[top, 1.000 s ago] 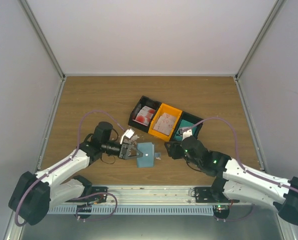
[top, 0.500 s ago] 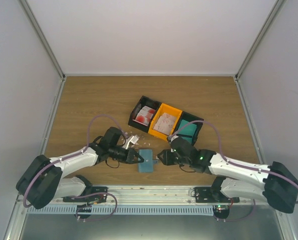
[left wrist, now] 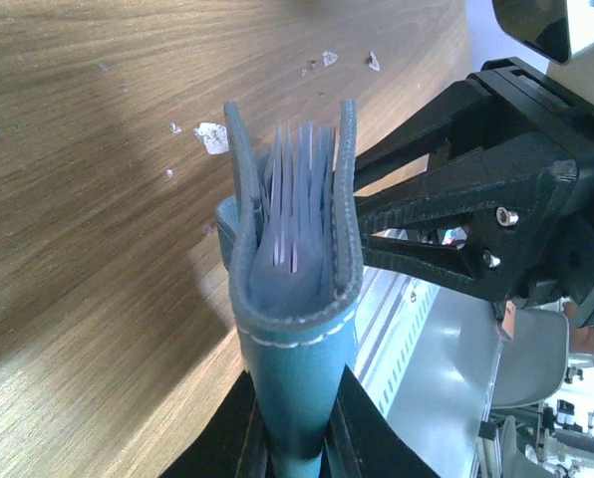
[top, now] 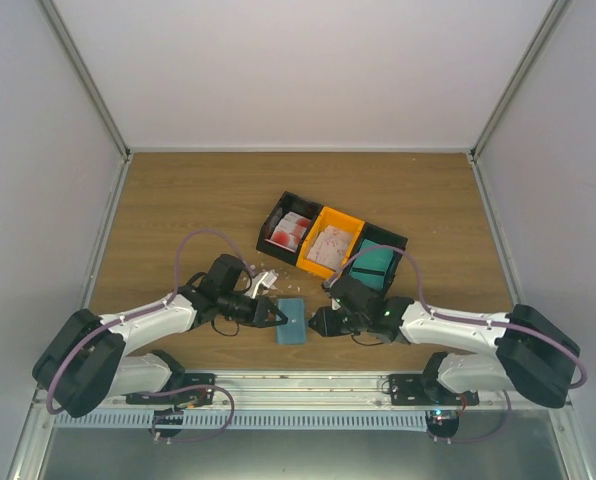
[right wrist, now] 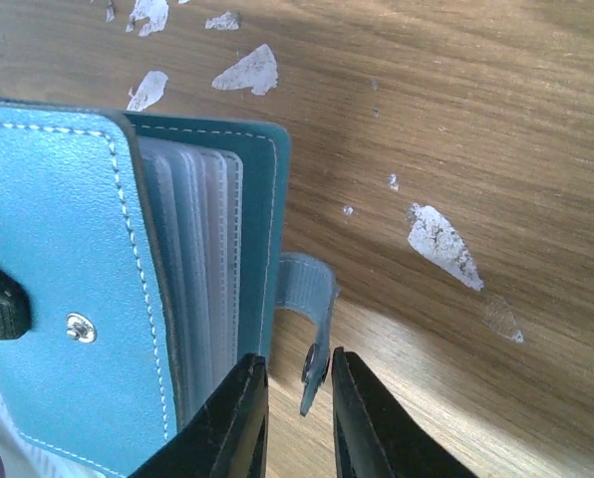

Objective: Put the credit cards into the card holder
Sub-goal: Pick up the card holder from the center of the board, then close the card holder at the center of the board.

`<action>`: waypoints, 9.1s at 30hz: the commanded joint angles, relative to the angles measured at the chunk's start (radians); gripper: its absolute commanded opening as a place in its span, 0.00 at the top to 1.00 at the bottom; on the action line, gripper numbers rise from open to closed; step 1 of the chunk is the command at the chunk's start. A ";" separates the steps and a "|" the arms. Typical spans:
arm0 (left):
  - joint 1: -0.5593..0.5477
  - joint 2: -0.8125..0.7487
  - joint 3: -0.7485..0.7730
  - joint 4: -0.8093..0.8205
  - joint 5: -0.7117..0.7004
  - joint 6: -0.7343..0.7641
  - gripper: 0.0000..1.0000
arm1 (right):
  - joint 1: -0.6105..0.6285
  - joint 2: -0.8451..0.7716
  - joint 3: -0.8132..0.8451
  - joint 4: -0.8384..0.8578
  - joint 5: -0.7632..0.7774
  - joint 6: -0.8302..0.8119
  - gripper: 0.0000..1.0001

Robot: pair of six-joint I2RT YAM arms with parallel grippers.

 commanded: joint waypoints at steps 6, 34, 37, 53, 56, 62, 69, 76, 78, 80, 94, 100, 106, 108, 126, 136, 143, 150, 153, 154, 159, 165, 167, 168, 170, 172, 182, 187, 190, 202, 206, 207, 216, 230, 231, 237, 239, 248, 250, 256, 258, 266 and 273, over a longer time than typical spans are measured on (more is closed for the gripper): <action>-0.009 -0.012 0.003 0.040 0.001 0.013 1.00 | -0.004 -0.004 0.001 0.029 0.018 0.016 0.86; -0.016 0.004 -0.010 0.059 -0.006 -0.009 0.97 | -0.004 -0.031 -0.012 0.035 0.044 0.024 0.99; -0.023 0.008 -0.014 0.060 -0.026 -0.017 0.92 | -0.004 -0.034 -0.002 0.038 0.037 0.019 0.99; -0.054 0.034 -0.019 0.090 -0.045 -0.044 0.69 | -0.003 0.067 0.082 0.102 -0.018 -0.011 1.00; -0.065 0.032 -0.023 0.119 -0.046 -0.054 0.69 | -0.004 0.099 0.094 0.122 -0.032 -0.019 1.00; -0.076 0.038 -0.035 0.139 -0.053 -0.067 0.70 | -0.004 0.123 0.087 0.144 -0.044 -0.022 0.99; -0.090 0.054 -0.035 0.156 -0.057 -0.073 0.82 | -0.001 0.110 0.075 0.182 -0.067 -0.030 1.00; -0.098 0.063 -0.030 0.159 -0.062 -0.076 0.88 | 0.017 0.123 0.101 0.153 -0.057 -0.059 1.00; -0.099 0.065 -0.029 0.159 -0.063 -0.076 0.88 | 0.025 0.133 0.106 0.152 -0.060 -0.064 1.00; -0.101 0.069 -0.028 0.160 -0.064 -0.077 0.89 | 0.031 0.136 0.110 0.152 -0.062 -0.068 1.00; -0.107 0.077 -0.026 0.161 -0.074 -0.078 0.91 | 0.041 0.143 0.112 0.152 -0.070 -0.072 1.00; -0.107 0.095 -0.033 0.167 -0.091 -0.077 0.94 | 0.044 0.187 0.119 0.152 -0.100 -0.088 0.99; -0.107 0.108 -0.033 0.168 -0.105 -0.078 0.96 | 0.048 0.184 0.124 0.125 -0.102 -0.100 1.00; -0.107 0.110 -0.030 0.165 -0.113 -0.078 0.96 | 0.050 0.191 0.127 0.118 -0.106 -0.106 1.00; -0.107 0.123 -0.021 0.153 -0.137 -0.078 0.98 | 0.076 0.269 0.170 0.069 -0.091 -0.146 0.99; -0.107 0.132 -0.014 0.155 -0.138 -0.074 0.99 | 0.111 0.354 0.232 -0.028 -0.025 -0.184 1.00; -0.107 0.127 -0.018 0.137 -0.181 -0.080 0.99 | 0.141 0.399 0.235 -0.062 -0.017 -0.191 0.99; -0.107 0.108 -0.038 0.126 -0.259 -0.098 0.96 | 0.152 0.414 0.242 -0.115 0.003 -0.222 1.00; -0.108 0.101 -0.042 0.119 -0.292 -0.102 0.95 | 0.154 0.427 0.258 -0.129 0.011 -0.242 1.00; -0.108 0.102 -0.042 0.116 -0.302 -0.103 0.95 | 0.156 0.431 0.264 -0.129 0.011 -0.249 1.00; -0.109 0.098 -0.036 0.088 -0.370 -0.105 0.95 | 0.164 0.450 0.286 -0.147 0.015 -0.296 0.99; -0.110 0.102 -0.022 0.018 -0.442 -0.107 0.95 | 0.164 0.442 0.285 -0.101 -0.100 -0.358 0.99; -0.112 0.109 -0.022 0.017 -0.458 -0.108 0.96 | 0.166 0.446 0.297 -0.114 -0.113 -0.372 1.00; -0.112 0.114 -0.022 0.017 -0.466 -0.110 0.96 | 0.165 0.448 0.302 -0.129 -0.112 -0.378 0.99; -0.115 0.123 -0.022 0.019 -0.477 -0.113 0.96 | 0.165 0.450 0.309 -0.155 -0.106 -0.386 0.99; -0.118 0.128 -0.021 0.021 -0.489 -0.114 0.96 | 0.164 0.451 0.315 -0.167 -0.113 -0.396 1.00; -0.125 0.152 -0.004 0.009 -0.529 -0.112 0.96 | 0.149 0.414 0.317 -0.121 -0.252 -0.406 0.99; -0.129 0.165 0.001 -0.003 -0.561 -0.122 0.97 | 0.123 0.383 0.289 -0.096 -0.293 -0.396 1.00; -0.130 0.171 0.003 -0.009 -0.571 -0.124 0.97 | 0.106 0.361 0.271 -0.070 -0.318 -0.389 0.99; -0.143 0.167 0.011 -0.001 -0.553 -0.124 0.97 | 0.077 0.411 0.243 -0.017 -0.293 -0.351 1.00; -0.143 0.173 0.013 0.006 -0.556 -0.127 0.97 | 0.077 0.412 0.212 -0.015 -0.327 -0.346 0.99; -0.143 0.175 0.013 0.008 -0.556 -0.129 0.98 | 0.077 0.414 0.205 -0.017 -0.336 -0.343 1.00; -0.143 0.187 0.020 0.027 -0.560 -0.137 1.00 | 0.119 0.490 0.164 -0.008 -0.342 -0.309 1.00; -0.143 0.179 0.014 0.036 -0.554 -0.140 1.00 | 0.102 0.421 0.114 0.005 -0.264 -0.248 0.99; -0.143 0.175 0.014 0.035 -0.552 -0.139 1.00 | 0.097 0.409 0.121 0.015 -0.264 -0.245 0.99; -0.143 0.152 0.005 0.033 -0.548 -0.141 0.99 | 0.069 0.326 0.214 0.060 -0.240 -0.238 0.88; -0.143 0.151 0.003 0.035 -0.543 -0.140 0.99 | 0.060 0.305 0.256 0.051 -0.220 -0.245 0.85; -0.143 0.152 0.000 0.046 -0.521 -0.134 0.98 | 0.044 0.195 0.286 -0.063 -0.061 -0.259 0.77; -0.143 0.155 0.000 0.050 -0.516 -0.135 0.98 | 0.044 0.178 0.287 -0.110 -0.006 -0.263 0.76; -0.143 0.162 0.001 0.054 -0.507 -0.135 0.95 | 0.044 0.209 0.300 -0.219 0.119 -0.273 0.74; -0.143 0.162 0.001 0.053 -0.502 -0.137 0.93 | 0.047 0.230 0.314 -0.232 0.144 -0.279 0.71; -0.143 0.119 -0.001 0.049 -0.469 -0.154 0.68 | 0.087 0.313 0.382 -0.272 0.260 -0.324 0.60; -0.136 -0.003 0.011 -0.023 -0.509 -0.166 0.53 | 0.111 0.385 0.451 -0.340 0.347 -0.313 0.60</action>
